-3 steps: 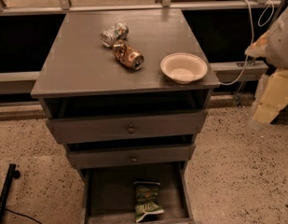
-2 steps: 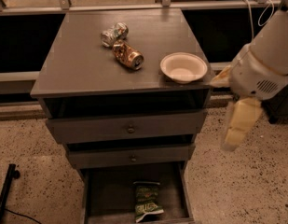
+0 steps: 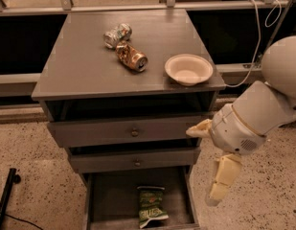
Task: Pick green jalapeno chip bag from bottom drawer and place on counter
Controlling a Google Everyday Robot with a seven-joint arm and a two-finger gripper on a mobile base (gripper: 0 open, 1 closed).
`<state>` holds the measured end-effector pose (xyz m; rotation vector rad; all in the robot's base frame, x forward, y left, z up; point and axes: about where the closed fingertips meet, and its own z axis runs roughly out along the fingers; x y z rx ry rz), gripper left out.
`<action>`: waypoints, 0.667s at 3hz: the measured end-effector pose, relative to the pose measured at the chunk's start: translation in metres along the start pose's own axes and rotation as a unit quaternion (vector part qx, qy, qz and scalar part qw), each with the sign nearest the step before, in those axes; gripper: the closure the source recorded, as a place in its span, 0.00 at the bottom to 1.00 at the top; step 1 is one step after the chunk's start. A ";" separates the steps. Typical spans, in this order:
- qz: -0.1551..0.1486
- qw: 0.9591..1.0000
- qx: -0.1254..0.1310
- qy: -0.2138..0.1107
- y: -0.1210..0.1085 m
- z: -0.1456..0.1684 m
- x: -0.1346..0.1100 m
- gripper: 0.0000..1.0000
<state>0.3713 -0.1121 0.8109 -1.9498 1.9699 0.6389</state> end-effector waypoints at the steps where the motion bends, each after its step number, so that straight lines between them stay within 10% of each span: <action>1: -0.024 0.999 -0.027 -0.019 -0.018 0.039 -0.007 0.00; 2: -0.074 0.994 -0.029 -0.074 -0.019 0.103 -0.008 0.00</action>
Offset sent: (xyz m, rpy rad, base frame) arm 0.0491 0.1071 -0.1562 0.3368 -0.2626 0.1483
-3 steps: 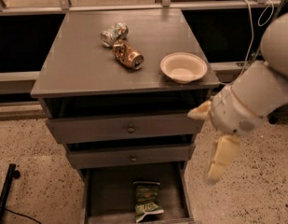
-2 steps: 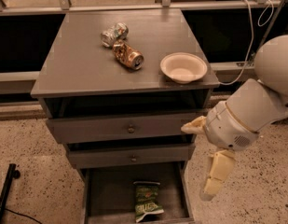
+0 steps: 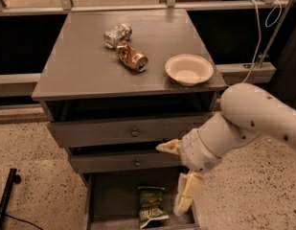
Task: Pick green jalapeno chip bag from bottom drawer and place on counter
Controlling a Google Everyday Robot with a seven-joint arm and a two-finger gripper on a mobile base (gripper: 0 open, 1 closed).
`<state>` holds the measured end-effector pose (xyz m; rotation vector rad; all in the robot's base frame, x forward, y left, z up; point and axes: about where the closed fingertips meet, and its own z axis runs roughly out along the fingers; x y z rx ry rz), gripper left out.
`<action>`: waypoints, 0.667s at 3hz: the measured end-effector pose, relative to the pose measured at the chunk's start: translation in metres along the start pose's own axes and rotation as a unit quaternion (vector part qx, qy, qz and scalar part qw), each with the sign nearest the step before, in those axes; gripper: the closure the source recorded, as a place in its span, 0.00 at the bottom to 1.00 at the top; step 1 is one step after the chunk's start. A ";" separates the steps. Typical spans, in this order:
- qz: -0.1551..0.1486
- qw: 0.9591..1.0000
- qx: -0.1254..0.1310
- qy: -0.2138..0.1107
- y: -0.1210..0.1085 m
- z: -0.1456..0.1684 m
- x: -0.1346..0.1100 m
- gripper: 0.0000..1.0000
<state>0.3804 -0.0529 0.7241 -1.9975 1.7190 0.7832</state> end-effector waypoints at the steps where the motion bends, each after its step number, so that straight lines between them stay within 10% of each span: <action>1: -0.044 0.998 0.024 -0.049 -0.004 0.052 0.011 0.00; 2: -0.090 0.987 0.084 -0.105 -0.030 0.061 0.023 0.00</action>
Offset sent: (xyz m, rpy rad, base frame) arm 0.0051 0.0061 -0.0318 0.5200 -0.3920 0.4092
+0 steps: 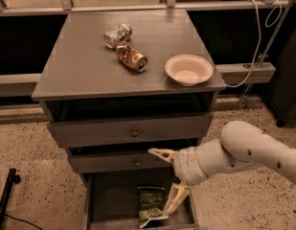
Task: Pick green jalapeno chip bag from bottom drawer and place on counter
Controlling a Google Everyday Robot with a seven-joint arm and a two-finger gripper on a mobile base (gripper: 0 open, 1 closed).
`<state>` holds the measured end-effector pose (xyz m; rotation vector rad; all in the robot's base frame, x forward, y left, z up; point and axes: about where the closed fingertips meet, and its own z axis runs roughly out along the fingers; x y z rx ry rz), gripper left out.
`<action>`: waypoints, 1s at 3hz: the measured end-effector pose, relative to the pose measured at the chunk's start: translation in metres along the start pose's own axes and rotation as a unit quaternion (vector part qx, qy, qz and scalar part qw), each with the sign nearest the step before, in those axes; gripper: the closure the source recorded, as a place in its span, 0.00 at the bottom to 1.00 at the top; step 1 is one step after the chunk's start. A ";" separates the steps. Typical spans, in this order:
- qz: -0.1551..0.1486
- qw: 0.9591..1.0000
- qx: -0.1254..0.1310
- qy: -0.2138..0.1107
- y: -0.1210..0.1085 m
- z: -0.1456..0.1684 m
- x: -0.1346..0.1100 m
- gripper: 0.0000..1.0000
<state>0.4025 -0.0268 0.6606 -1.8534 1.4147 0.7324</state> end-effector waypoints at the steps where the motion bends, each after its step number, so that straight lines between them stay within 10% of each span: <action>1: -0.039 0.999 0.010 -0.003 -0.001 0.002 0.008 0.00; 3: 0.017 1.000 0.020 -0.007 0.036 0.113 0.120 0.00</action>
Offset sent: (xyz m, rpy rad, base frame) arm 0.0101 -0.0005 -0.1602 0.0645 -0.0474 -0.1451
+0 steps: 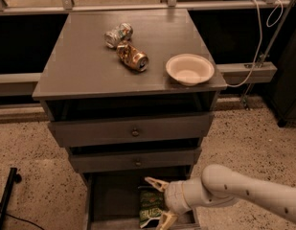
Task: Pick green jalapeno chip bag from bottom drawer and place on counter
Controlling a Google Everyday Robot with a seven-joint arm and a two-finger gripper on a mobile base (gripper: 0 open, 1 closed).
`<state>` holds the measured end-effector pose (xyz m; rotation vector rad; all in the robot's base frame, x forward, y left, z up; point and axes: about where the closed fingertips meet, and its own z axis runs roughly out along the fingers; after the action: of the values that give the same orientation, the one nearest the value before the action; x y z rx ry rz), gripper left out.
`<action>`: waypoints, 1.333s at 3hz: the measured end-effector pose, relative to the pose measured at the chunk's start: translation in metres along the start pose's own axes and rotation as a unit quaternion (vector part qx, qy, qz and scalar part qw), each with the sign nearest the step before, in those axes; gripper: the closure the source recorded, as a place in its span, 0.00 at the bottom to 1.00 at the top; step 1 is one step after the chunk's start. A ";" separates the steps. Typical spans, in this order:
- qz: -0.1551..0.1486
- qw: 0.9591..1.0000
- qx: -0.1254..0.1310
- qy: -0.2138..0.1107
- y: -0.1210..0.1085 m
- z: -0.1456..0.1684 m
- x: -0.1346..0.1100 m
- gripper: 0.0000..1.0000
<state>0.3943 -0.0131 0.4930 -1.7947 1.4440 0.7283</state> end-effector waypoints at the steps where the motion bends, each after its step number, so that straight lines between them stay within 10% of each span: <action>1: -0.017 0.999 0.028 -0.024 -0.020 0.019 0.020 0.00; 3: -0.040 0.998 0.013 -0.039 -0.030 0.040 0.039 0.00; 4: -0.041 0.996 0.048 -0.059 -0.059 0.076 0.092 0.00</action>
Offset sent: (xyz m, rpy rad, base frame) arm 0.0190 0.0090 -0.0258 0.0497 -0.0353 -0.0121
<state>0.4718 0.0021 0.3861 -1.6978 1.2983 0.6996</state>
